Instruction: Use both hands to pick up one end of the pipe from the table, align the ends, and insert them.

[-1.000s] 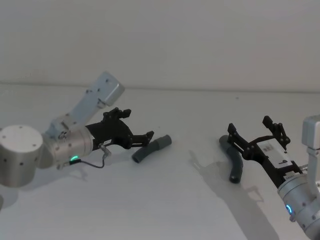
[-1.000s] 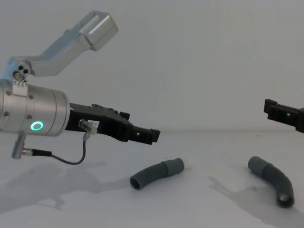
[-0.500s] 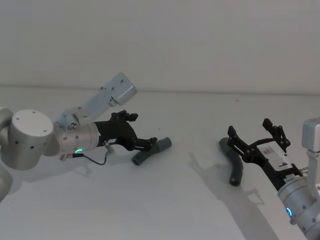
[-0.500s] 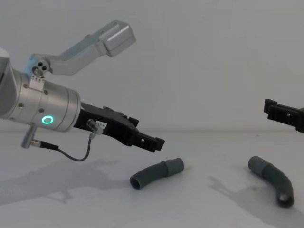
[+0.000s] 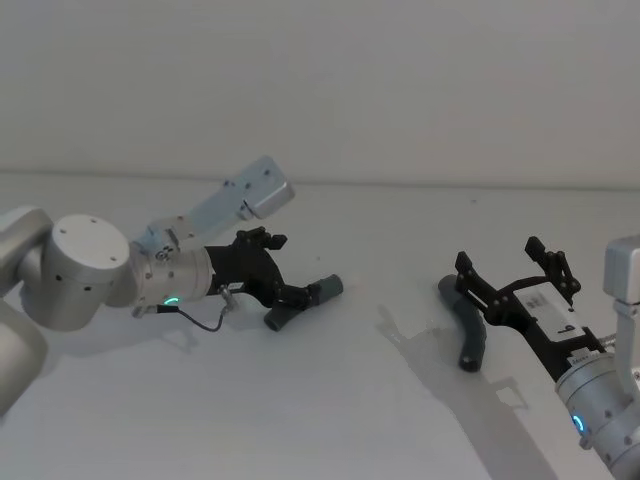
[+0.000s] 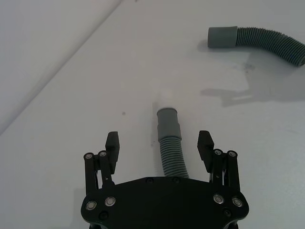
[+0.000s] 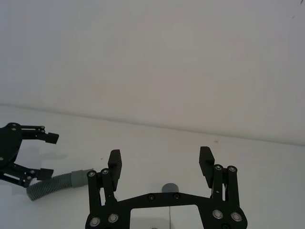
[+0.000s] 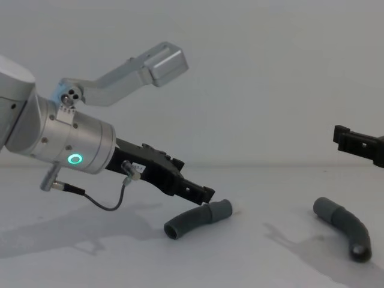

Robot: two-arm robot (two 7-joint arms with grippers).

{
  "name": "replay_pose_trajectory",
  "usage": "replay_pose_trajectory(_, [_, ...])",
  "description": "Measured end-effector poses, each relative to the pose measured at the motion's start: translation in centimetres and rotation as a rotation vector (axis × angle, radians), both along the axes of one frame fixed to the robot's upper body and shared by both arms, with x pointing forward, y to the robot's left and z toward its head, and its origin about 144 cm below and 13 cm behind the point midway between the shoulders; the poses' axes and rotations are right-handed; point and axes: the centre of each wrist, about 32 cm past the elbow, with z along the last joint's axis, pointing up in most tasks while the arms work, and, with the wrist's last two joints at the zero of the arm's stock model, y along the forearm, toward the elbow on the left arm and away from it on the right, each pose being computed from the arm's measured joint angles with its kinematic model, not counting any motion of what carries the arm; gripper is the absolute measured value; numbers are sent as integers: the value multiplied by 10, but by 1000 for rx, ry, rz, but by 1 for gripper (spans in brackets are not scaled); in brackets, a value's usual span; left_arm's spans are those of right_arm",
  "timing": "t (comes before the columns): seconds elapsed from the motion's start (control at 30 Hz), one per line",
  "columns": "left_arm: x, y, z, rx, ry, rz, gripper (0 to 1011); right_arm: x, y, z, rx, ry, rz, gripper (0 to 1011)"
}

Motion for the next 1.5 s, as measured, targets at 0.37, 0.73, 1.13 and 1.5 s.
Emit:
replay_pose_trajectory(0.37, [6, -9, -7, 4, 21, 2, 1001, 0, 0, 0, 0, 0, 0, 1000])
replay_pose_trajectory(0.73, [11, -17, -13, -12, 75, 27, 1001, 0, 0, 0, 0, 0, 0, 1000])
replay_pose_trajectory(1.13, [16, -23, -21, -19, 122, 53, 1001, 0, 0, 0, 0, 0, 0, 1000])
replay_pose_trajectory(1.5, [19, -27, -25, -21, 147, 67, 1001, 0, 0, 0, 0, 0, 0, 1000])
